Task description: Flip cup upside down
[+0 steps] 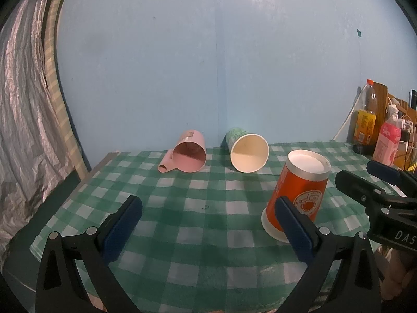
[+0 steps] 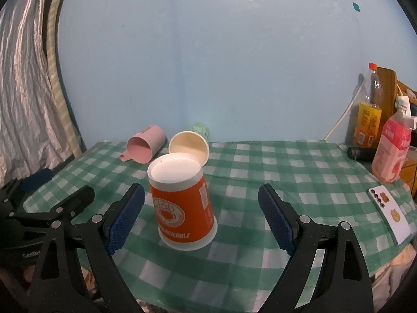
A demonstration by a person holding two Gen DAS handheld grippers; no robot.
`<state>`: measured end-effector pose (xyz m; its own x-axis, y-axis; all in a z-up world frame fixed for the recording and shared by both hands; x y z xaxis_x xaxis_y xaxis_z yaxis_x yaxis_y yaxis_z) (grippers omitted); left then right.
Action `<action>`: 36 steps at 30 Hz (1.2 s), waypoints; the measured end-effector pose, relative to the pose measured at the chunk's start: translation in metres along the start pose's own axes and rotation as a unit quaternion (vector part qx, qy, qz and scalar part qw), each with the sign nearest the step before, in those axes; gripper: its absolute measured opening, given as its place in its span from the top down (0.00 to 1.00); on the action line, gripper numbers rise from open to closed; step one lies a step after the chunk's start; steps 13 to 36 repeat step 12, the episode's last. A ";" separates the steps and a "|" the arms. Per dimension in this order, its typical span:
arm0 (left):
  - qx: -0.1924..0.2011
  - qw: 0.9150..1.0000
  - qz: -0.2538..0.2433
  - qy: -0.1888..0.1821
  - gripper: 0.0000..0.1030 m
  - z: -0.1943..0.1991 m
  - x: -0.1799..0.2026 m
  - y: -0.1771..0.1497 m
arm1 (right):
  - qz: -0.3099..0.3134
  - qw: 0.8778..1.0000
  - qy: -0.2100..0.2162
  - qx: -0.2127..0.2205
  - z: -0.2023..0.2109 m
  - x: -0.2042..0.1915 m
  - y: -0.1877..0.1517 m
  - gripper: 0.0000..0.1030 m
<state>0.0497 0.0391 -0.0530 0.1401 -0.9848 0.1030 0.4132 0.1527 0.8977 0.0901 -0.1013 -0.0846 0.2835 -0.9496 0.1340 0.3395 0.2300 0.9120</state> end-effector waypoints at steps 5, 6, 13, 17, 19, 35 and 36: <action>-0.004 1.000 -0.001 -0.001 0.00 -0.002 0.000 -0.001 | 0.002 1.000 0.000 -0.001 0.000 -0.002 -0.001 0.15; -0.004 1.000 -0.001 -0.001 0.00 -0.002 0.000 -0.002 | 0.002 1.000 -0.001 -0.001 -0.001 -0.001 0.000 0.15; -0.006 1.000 -0.002 -0.006 0.00 -0.003 0.000 -0.003 | 0.001 1.000 0.001 -0.004 -0.002 -0.002 -0.002 0.15; -0.006 1.000 -0.002 -0.006 0.00 -0.003 0.000 -0.003 | 0.001 1.000 0.001 -0.004 -0.002 -0.002 -0.002 0.15; -0.006 1.000 -0.002 -0.006 0.00 -0.003 0.000 -0.003 | 0.001 1.000 0.001 -0.004 -0.002 -0.002 -0.002 0.15; -0.006 1.000 -0.002 -0.006 0.00 -0.003 0.000 -0.003 | 0.001 1.000 0.001 -0.004 -0.002 -0.002 -0.002 0.15; -0.006 1.000 -0.002 -0.006 0.00 -0.003 0.000 -0.003 | 0.001 1.000 0.001 -0.004 -0.002 -0.002 -0.002 0.15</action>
Point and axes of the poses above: each gripper's, at about its wrist camera, not at the fingertips, and z roughly against the way its jaws point, x to its right, y to its top, the point moved 8 cm from there along -z, roughly the way its jaws point, and after that the axes turned 8 degrees about z, right-handed, at the moved point
